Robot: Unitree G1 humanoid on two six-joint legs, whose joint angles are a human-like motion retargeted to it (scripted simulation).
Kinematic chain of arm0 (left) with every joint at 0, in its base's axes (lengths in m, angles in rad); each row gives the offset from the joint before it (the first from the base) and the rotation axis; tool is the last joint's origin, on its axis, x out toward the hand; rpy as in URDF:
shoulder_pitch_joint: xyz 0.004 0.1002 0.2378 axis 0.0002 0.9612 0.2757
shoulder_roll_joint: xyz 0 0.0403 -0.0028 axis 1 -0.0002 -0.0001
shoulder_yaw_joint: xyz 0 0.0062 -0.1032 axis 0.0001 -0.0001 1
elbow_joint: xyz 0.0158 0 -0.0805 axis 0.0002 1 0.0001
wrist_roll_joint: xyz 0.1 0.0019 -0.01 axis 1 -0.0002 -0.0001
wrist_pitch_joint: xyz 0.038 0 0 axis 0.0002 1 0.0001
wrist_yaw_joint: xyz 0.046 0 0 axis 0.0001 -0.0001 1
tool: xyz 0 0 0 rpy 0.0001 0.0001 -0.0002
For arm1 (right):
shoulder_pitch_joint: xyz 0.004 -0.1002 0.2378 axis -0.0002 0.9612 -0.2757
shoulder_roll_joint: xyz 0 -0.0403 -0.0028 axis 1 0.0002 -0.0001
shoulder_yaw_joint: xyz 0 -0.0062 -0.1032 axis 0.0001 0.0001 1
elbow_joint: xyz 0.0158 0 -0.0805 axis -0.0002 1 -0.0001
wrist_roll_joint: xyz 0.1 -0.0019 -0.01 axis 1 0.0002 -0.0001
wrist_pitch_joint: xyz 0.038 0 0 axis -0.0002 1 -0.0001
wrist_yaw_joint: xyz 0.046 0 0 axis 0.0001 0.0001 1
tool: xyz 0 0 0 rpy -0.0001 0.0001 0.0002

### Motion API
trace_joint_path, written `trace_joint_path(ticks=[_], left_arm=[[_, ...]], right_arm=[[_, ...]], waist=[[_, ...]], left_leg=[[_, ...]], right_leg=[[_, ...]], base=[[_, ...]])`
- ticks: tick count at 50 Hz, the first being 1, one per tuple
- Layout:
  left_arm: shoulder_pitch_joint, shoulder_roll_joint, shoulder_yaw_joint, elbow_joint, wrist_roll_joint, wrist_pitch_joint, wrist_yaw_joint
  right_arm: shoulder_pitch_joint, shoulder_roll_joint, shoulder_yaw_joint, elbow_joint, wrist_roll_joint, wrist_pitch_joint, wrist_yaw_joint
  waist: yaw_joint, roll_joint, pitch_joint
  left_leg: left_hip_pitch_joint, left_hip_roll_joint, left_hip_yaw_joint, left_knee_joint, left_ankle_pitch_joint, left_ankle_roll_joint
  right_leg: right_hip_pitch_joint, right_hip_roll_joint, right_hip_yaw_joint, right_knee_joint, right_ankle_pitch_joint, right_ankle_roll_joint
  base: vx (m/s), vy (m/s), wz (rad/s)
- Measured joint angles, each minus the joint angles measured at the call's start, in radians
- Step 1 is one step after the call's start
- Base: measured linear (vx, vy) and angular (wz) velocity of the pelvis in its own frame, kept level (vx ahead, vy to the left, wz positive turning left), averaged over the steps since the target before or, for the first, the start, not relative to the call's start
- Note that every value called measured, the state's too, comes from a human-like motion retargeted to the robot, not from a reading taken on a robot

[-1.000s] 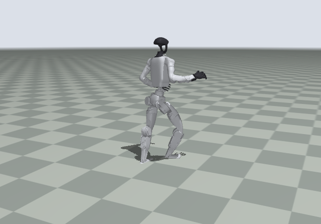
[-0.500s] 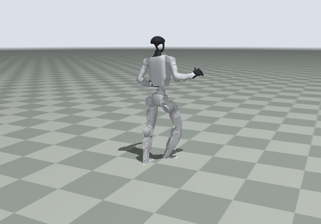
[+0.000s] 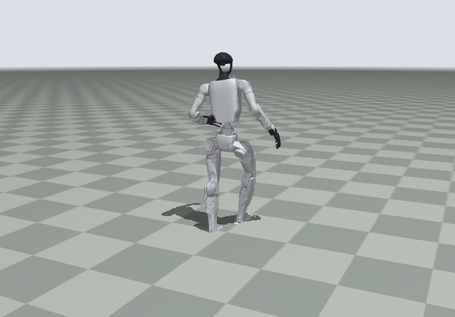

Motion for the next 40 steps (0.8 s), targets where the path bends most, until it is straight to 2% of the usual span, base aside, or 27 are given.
trace_joint_path(ticks=[7,13,20,22,24,25,27,28,31,36,40], left_arm=[[-0.046,0.012,-0.037,0.031,0.033,0.010,-0.023],[-0.095,0.018,-0.034,0.059,0.055,0.013,-0.018],[-0.153,0.033,0.018,0.069,0.078,0.014,0.024],[-0.163,0.038,0.035,0.068,0.087,0.013,0.036],[-0.170,0.042,0.050,0.064,0.098,0.013,0.046],[-0.172,0.045,0.060,0.061,0.104,0.012,0.050],[-0.188,0.058,0.096,0.041,0.115,0.020,0.050],[-0.189,0.056,0.106,0.031,0.119,0.021,0.049],[-0.185,0.056,0.130,-0.002,0.133,0.025,0.045],[-0.167,0.062,0.170,-0.065,0.148,0.035,0.027],[-0.142,0.073,0.206,-0.107,0.160,0.038,0.022]], right_arm=[[-0.057,0.006,0.052,0.229,-0.001,0.014,0.064],[-0.081,-0.008,0.067,0.328,-0.012,0.018,0.100],[-0.078,-0.038,0.052,0.394,-0.017,0.026,0.127],[-0.074,-0.046,0.044,0.412,-0.015,0.029,0.135],[-0.070,-0.053,0.036,0.431,-0.012,0.032,0.146],[-0.069,-0.057,0.033,0.440,-0.011,0.033,0.151],[-0.102,-0.068,0.028,0.466,0.000,0.035,0.177],[-0.103,-0.077,0.024,0.472,0.005,0.036,0.185],[-0.101,-0.097,0.007,0.481,0.022,0.044,0.197],[-0.108,-0.134,-0.025,0.488,0.061,0.054,0.212],[-0.123,-0.166,-0.051,0.487,0.092,0.057,0.212]], waist=[[-0.027,-0.006,-0.007],[-0.048,-0.012,-0.022],[-0.052,-0.023,-0.027],[-0.056,-0.022,-0.020],[-0.068,-0.019,-0.008],[-0.070,-0.014,-0.001],[-0.059,0.148,-0.026],[-0.045,0.203,-0.044],[-0.010,0.265,-0.053],[0.053,0.322,-0.045],[0.088,0.329,-0.027]], left_leg=[[-0.035,0.003,-0.079,0.004,0.013,-0.002],[-0.048,-0.008,-0.169,0.011,0.017,0.005],[-0.094,-0.035,-0.239,0.175,-0.047,-0.003],[-0.129,-0.039,-0.183,0.299,-0.090,-0.019],[-0.180,-0.022,-0.025,0.475,-0.145,-0.032],[-0.215,-0.005,0.034,0.583,-0.175,-0.040],[-0.440,0.258,0.072,1.026,-0.291,-0.101],[-0.496,0.368,0.097,1.135,-0.251,-0.124],[-0.598,0.527,0.122,1.340,-0.156,-0.141],[-0.759,0.642,0.086,1.527,-0.134,-0.131],[-0.872,0.659,0.081,1.537,-0.162,-0.108]], right_leg=[[-0.031,-0.006,0.091,0.067,0.004,-0.005],[-0.013,-0.035,0.166,0.148,-0.011,-0.014],[0.068,-0.079,0.188,0.171,-0.074,-0.036],[0.102,-0.098,0.167,0.170,-0.097,-0.043],[0.142,-0.129,0.128,0.178,-0.122,-0.046],[0.161,-0.136,0.111,0.182,-0.135,-0.050],[0.199,0.058,-0.006,0.064,-0.090,-0.106],[0.204,0.119,-0.035,0.019,-0.066,-0.125],[0.228,0.185,-0.070,-0.019,-0.053,-0.153],[0.286,0.245,-0.086,-0.061,-0.050,-0.175],[0.330,0.230,-0.086,-0.061,-0.076,-0.174]], base=[[0.04,0.01,0.81],[0.11,-0.03,0.90],[0.17,-0.07,0.81],[0.17,-0.04,1.03],[0.14,0.00,1.30],[0.11,-0.03,0.90],[0.09,-0.06,0.47],[0.07,-0.06,0.31],[0.07,-0.06,0.32],[0.09,-0.04,0.19],[0.12,-0.02,0.34]])
